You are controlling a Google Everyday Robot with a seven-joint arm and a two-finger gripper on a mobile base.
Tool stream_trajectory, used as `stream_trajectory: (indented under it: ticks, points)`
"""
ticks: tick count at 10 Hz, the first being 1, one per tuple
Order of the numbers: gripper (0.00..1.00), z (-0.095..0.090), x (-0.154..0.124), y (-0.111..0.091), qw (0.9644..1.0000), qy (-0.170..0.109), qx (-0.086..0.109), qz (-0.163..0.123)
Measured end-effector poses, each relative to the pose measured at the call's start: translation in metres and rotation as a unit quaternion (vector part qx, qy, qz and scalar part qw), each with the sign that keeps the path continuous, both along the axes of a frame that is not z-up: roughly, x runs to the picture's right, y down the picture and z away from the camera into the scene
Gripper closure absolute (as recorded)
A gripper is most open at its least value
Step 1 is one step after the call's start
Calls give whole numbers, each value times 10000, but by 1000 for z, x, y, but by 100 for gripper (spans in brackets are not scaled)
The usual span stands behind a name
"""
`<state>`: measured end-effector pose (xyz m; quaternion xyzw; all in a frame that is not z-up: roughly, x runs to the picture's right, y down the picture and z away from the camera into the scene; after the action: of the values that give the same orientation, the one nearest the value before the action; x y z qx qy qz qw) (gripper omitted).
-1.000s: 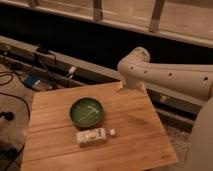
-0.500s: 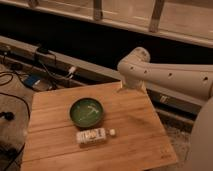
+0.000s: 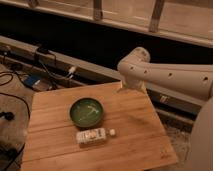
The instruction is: Place the bottle in the ceramic bowl
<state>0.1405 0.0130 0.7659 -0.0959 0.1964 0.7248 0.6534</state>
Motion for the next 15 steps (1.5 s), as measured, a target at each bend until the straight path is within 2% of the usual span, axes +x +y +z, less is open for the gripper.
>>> stream_trajectory:
  ticks: [8, 10, 11, 12, 14, 15]
  points:
    - [20, 0, 0, 0, 10000, 0, -1, 0]
    - [20, -1, 2, -1, 9999, 72, 71, 126]
    - [20, -4, 6, -2, 9992, 145, 190, 335]
    - [20, -7, 15, 1, 9956, 328, 337, 811]
    - [20, -7, 16, 2, 9846, 618, 449, 1572]
    - [20, -6, 11, 2, 9815, 664, 463, 1736]
